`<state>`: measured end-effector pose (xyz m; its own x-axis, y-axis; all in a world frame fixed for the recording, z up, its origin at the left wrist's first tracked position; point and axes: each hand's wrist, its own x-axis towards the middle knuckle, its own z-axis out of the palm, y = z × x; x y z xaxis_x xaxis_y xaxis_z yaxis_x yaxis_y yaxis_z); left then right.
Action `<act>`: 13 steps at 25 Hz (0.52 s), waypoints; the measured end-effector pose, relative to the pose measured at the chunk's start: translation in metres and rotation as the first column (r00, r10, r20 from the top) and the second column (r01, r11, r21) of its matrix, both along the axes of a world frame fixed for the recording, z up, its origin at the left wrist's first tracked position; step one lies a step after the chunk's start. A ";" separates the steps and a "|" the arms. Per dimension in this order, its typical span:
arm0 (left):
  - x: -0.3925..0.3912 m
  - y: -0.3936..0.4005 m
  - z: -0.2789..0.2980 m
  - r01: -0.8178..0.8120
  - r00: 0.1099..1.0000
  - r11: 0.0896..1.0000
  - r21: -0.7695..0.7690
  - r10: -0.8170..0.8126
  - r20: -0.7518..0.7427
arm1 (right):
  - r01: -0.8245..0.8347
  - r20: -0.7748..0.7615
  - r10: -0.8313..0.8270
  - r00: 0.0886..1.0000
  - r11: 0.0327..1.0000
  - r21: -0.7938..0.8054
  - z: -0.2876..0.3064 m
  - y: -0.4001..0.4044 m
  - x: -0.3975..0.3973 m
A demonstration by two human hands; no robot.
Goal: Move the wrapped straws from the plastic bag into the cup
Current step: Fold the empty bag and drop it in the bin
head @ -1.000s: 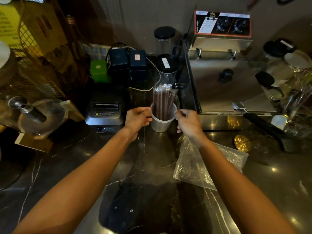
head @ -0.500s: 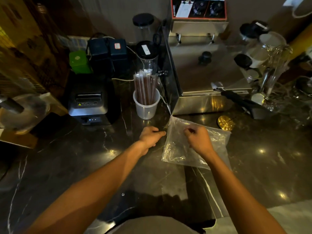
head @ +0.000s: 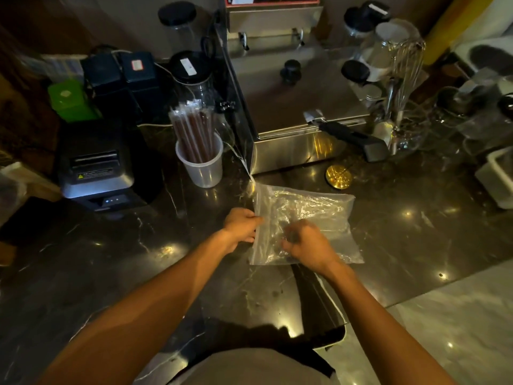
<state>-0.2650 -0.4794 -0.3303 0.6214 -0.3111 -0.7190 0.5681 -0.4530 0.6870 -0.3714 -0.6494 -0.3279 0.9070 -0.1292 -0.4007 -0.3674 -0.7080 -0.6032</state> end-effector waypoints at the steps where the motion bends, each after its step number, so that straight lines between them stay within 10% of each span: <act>1: -0.002 0.004 0.002 -0.043 0.999 0.998 -0.048 0.042 -0.008 | -0.052 0.026 0.054 0.998 0.995 -0.085 0.000 0.001 -0.004; 6: 0.000 0.046 0.007 -0.203 0.978 0.960 -0.195 0.206 0.000 | -0.317 0.060 0.349 0.935 0.900 -0.298 -0.009 0.015 -0.018; 13: 0.005 0.094 0.019 -0.389 0.920 0.754 -0.530 0.348 -0.180 | -0.115 0.364 0.197 0.910 0.965 -0.236 0.002 0.037 -0.013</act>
